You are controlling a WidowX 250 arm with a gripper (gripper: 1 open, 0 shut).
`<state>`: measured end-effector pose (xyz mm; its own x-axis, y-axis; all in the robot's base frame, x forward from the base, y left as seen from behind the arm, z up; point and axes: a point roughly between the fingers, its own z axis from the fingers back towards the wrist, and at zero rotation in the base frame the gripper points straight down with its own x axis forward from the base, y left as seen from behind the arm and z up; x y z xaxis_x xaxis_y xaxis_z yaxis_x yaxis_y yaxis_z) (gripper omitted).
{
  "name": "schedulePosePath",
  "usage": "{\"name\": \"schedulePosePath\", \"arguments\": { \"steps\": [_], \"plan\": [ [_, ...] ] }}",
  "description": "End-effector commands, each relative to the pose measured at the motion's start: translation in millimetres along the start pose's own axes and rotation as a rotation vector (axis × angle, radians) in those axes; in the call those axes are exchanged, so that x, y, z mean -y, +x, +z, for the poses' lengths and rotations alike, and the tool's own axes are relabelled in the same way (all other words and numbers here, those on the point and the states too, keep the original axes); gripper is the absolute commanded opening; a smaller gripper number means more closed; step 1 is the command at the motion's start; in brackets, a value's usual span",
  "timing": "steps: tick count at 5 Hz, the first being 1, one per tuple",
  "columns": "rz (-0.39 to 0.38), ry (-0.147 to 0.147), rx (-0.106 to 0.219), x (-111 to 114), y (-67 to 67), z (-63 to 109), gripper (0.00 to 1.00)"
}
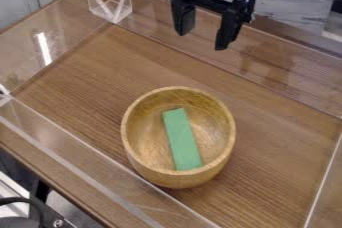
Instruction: Remove the green block from inside the brown bowl and put it on the table
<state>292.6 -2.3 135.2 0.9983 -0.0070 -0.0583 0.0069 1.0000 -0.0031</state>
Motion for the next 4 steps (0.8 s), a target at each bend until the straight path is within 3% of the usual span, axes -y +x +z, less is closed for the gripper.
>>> {"name": "schedulePosePath", "arguments": {
  "steps": [1,2,3,4],
  "plan": [
    [0.044,-0.009,-0.018,7.0,-1.8,-15.4,1.00],
    [0.206,-0.027,0.014,12.0,-32.2,-4.7,1.00],
    [0.342,-0.039,0.045,22.2,-49.7,-4.8,1.00],
    [0.419,-0.045,0.046,27.0,-56.2,-11.5,1.00]
  ]
}}
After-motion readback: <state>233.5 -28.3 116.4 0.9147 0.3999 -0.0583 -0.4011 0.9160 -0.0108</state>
